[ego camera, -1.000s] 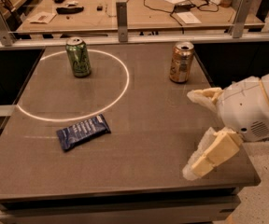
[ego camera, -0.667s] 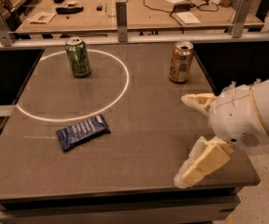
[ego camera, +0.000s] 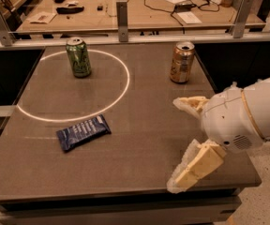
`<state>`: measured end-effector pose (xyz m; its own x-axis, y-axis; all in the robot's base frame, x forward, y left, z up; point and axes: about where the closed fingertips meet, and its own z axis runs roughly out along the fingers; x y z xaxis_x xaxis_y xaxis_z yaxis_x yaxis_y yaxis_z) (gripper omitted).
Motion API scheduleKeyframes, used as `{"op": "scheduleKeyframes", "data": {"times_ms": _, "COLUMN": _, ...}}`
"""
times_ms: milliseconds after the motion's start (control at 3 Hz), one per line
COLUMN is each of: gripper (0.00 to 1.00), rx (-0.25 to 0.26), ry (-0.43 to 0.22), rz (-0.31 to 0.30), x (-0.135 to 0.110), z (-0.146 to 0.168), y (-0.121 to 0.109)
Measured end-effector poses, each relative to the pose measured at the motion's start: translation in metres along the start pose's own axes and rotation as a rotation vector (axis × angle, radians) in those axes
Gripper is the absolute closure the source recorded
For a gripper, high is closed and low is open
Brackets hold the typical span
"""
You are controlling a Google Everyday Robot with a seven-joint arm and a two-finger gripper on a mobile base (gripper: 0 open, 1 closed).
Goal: Move rxbar blueberry near orange can
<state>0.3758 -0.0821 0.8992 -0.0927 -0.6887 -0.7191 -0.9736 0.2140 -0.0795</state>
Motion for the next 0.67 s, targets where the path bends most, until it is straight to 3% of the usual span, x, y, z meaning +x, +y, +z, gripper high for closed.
{"op": "scheduleKeyframes", "data": {"times_ms": 333, "gripper": 0.00, "rx": -0.060, "ry": -0.059, "rz": 0.029, "x": -0.014, "z": 0.024, "y": 0.019}}
{"op": "scheduleKeyframes", "data": {"times_ms": 667, "gripper": 0.00, "rx": -0.067, "ry": -0.108, "rz": 0.015, "x": -0.028, "z": 0.047, "y": 0.031}}
